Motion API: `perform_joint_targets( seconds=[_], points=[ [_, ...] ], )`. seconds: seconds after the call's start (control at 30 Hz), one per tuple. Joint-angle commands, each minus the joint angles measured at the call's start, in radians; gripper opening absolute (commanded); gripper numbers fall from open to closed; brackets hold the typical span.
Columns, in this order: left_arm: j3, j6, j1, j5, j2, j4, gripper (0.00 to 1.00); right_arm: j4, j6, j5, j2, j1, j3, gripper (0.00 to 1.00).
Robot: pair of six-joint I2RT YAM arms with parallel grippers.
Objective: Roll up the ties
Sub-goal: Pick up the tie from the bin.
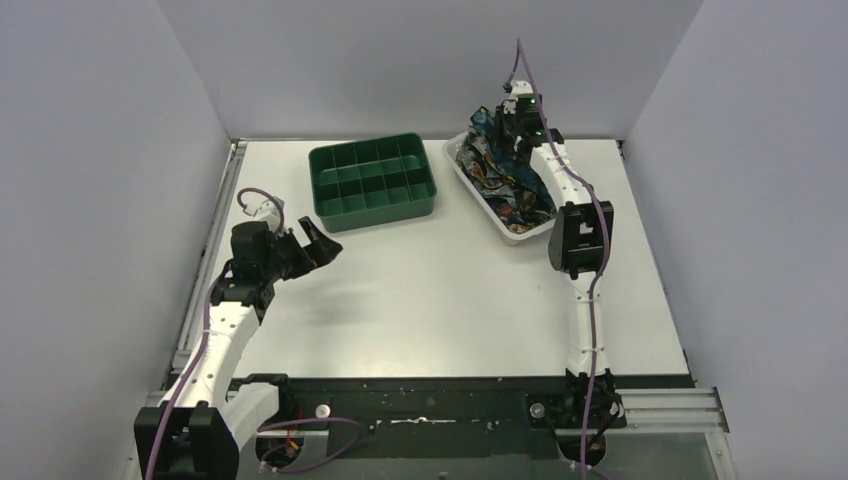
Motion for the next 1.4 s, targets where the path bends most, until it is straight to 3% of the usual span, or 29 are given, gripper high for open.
perform_joint_targets(
  seconds=[0.0, 0.07, 0.33, 0.73, 1.03, 1.37],
  points=[
    [0.000, 0.004, -0.006, 0.020, -0.020, 0.003, 0.97, 0.035, -0.011, 0.009, -0.036, 0.007, 0.056, 0.10],
    [0.001, 0.004, -0.006, 0.020, -0.018, 0.003, 0.97, 0.030, 0.001, 0.021, -0.052, 0.003, 0.061, 0.00],
    [0.003, 0.004, -0.007, 0.020, -0.010, -0.002, 0.97, 0.017, 0.013, 0.040, -0.173, -0.033, 0.058, 0.00],
    [0.004, 0.006, -0.006, 0.023, -0.016, -0.004, 0.97, 0.012, 0.024, -0.021, -0.317, -0.075, -0.095, 0.00],
    [0.004, 0.006, -0.006, 0.032, -0.014, -0.002, 0.97, 0.013, 0.046, -0.165, -0.408, -0.102, -0.183, 0.00],
    [0.002, 0.004, -0.006, 0.047, -0.010, 0.007, 0.97, 0.023, 0.022, -0.214, -0.554, -0.113, -0.277, 0.00]
  ],
)
